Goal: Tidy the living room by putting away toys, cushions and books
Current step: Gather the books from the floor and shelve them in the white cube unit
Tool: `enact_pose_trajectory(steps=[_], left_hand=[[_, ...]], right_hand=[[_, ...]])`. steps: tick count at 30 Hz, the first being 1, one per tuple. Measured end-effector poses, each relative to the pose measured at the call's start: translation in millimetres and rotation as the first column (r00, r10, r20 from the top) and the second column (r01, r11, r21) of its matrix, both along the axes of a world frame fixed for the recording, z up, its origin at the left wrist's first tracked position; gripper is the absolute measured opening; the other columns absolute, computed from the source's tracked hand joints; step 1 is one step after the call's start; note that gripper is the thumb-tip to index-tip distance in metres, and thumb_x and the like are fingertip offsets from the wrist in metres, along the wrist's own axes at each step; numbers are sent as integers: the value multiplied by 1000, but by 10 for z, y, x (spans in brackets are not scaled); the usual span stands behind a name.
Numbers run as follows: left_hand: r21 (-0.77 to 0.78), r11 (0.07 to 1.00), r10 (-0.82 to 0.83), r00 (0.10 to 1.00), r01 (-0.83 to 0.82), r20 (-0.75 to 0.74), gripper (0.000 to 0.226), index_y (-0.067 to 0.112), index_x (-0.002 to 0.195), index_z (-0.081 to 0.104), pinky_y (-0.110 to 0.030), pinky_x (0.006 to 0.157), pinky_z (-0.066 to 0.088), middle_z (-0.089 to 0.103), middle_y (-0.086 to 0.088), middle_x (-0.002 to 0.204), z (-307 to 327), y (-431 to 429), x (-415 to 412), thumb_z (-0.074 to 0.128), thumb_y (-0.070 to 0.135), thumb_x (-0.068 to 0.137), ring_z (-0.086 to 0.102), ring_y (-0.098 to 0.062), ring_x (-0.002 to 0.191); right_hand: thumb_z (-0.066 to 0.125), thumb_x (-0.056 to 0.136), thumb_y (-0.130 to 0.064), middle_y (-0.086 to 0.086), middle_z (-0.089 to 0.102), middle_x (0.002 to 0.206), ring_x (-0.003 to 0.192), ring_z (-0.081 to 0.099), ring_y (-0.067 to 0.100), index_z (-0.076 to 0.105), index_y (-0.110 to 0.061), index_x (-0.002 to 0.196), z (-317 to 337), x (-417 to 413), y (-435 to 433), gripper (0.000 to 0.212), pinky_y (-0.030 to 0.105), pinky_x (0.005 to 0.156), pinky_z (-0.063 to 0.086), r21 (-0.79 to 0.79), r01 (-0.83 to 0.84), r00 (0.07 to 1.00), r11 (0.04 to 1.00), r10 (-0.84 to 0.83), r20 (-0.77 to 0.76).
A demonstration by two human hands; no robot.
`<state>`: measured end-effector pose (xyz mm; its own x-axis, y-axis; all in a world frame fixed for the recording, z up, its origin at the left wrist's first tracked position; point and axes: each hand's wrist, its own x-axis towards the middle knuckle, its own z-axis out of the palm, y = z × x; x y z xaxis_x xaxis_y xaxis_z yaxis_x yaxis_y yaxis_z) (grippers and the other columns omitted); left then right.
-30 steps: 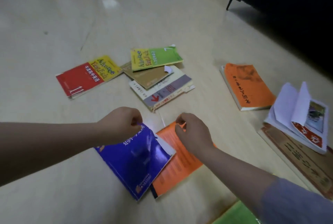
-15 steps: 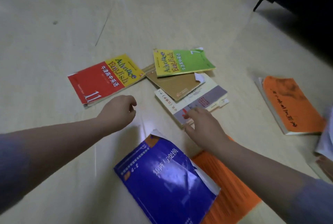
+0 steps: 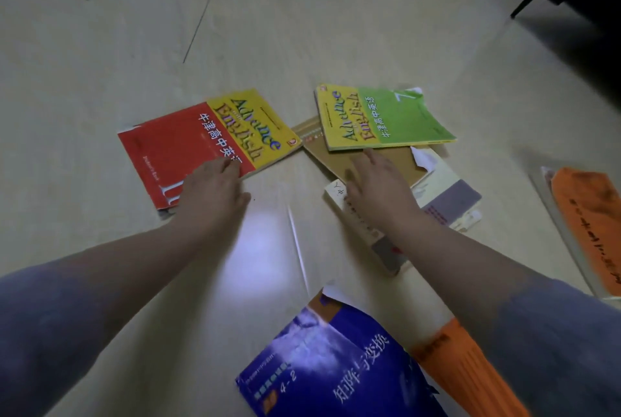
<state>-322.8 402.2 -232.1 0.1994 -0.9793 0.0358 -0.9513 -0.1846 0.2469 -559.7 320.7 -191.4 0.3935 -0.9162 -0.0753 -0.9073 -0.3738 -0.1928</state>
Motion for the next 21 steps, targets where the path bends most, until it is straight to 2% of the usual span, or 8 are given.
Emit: enact_pose_trajectory(steps=[2,5,7,10,12,14,17,21], left_hand=[[8,1000,6,1000,-6,18,43,7,116,56,-45,92,42,56,-14,119,-85,-25,44,63,31,81,51,-35,108],[56,997,51,999,-51,0,64,11,141,40,-48,113,23,36,-11,149,-169,-92,77,57,43,88,30,-31,138],[81,993,82,997,-82,2,72,13,147,30,-47,117,11,23,-8,157,-211,-131,119,51,50,90,16,-28,145],[80,992,94,996,-94,0,74,14,149,26,-45,118,7,18,-6,158,-231,-155,115,48,54,90,11,-26,147],[56,994,93,996,-92,-8,70,14,149,27,-44,118,8,21,-6,158,-236,-174,98,47,51,92,14,-26,146],[32,997,77,997,-77,6,62,11,147,31,-44,116,16,25,-10,156,-231,-190,98,45,44,96,20,-30,144],[72,997,22,989,-33,149,54,5,144,34,-46,106,32,30,-18,152,-196,-210,89,40,35,99,29,-38,139],[206,978,-48,942,-23,331,48,1,141,34,-43,90,45,38,-23,145,-72,-258,34,41,20,97,42,-40,129]], right_hand=[[49,94,-22,19,23,156,142,25,33,26,-11,149,-65,118,-121,61,41,115,23,24,16,999,1000,-15,-31],[51,94,-27,17,18,158,145,18,34,20,-12,151,-144,228,-262,67,44,117,21,27,67,995,997,-64,-80],[53,93,-32,16,15,159,146,14,33,21,-14,151,-190,302,-346,69,47,117,19,34,101,989,994,-97,-112],[55,91,-40,11,11,160,148,9,29,17,-17,152,-204,372,-464,75,52,117,16,44,138,983,989,-132,-124],[55,90,-46,7,13,161,148,11,24,12,-19,153,-214,406,-557,81,55,117,14,80,153,982,985,-142,-128],[53,89,-52,5,26,156,144,23,23,16,-17,152,-256,432,-589,80,57,114,19,90,166,977,982,-152,-148],[51,86,-56,6,46,142,132,41,24,36,-14,141,-333,404,-512,71,55,111,25,-18,154,972,988,-154,-176],[53,84,-57,6,53,133,127,44,24,47,-13,130,-369,259,-336,64,53,115,17,-96,105,983,990,-118,-139]])
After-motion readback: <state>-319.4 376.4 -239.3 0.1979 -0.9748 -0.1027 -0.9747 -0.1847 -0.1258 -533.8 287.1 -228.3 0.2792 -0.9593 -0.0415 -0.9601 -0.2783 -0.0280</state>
